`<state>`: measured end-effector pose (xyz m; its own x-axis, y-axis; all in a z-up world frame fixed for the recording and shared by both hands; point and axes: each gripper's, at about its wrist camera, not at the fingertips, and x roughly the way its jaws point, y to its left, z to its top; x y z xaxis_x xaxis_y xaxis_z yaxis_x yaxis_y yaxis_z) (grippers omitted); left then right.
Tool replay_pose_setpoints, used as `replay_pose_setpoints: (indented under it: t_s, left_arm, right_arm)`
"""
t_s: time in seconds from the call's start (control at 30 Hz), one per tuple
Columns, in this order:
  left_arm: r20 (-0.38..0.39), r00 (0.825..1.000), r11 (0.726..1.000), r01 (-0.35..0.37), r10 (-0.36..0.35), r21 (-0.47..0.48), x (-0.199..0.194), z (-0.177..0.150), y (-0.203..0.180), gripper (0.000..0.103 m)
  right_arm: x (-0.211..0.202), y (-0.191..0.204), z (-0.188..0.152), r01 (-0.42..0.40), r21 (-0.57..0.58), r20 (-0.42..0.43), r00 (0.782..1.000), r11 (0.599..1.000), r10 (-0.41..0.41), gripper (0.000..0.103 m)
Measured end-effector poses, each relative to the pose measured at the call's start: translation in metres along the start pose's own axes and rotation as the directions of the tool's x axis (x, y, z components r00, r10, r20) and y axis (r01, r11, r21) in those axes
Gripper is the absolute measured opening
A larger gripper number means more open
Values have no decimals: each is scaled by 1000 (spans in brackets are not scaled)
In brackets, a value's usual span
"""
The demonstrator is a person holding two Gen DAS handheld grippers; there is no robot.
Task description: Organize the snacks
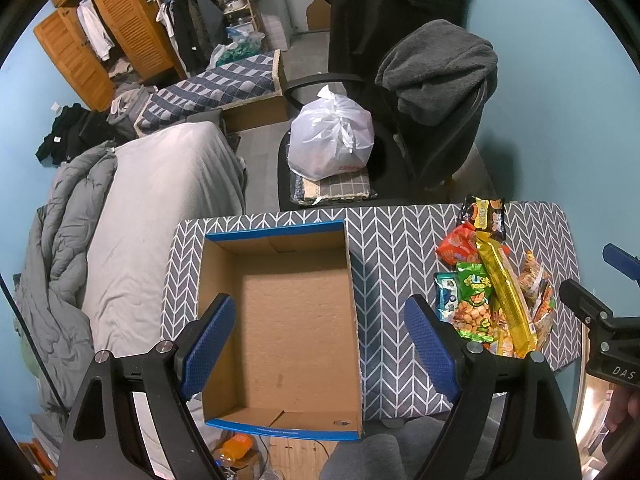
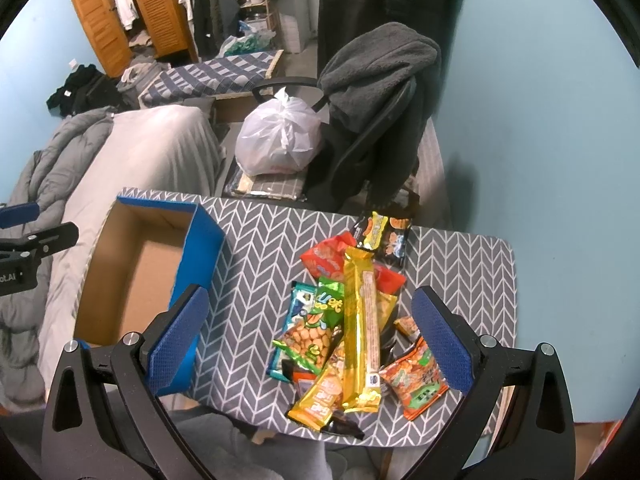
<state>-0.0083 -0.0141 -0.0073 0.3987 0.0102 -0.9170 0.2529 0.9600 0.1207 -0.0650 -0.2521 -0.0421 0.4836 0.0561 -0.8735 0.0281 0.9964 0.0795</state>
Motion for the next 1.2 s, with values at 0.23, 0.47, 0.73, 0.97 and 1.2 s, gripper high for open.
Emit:
replay_pose_setpoints:
  t_s: [0.23,0.47,0.73,0.97,1.2]
  left_arm:
    - [-4,1000,1000,5,-5,6,1,2,0,87]
    - [-18,1000,1000,22,-21,8,3,2,-3,87]
    - [-22,999,999,28,-27,28,4,2,-12,87]
    - [-29,999,998,35,-34,44,6,5,-18,87]
    - [-35,999,996,42,-39,83,15,12,-30,87]
  right_arm:
    - [-1,-3,2,1,3,-1,1000,1000,-1,101]
    - [-3,-7,-3,7,15,-10,1000,1000,-6,101]
    - [-7,-23,0,12,43,-26,1000,999,-11,101]
    - [-6,-36,1,26,40,-34,999,999,-24,101]
    - [2,-57,1,48,33,-60,997,998,-46,101]
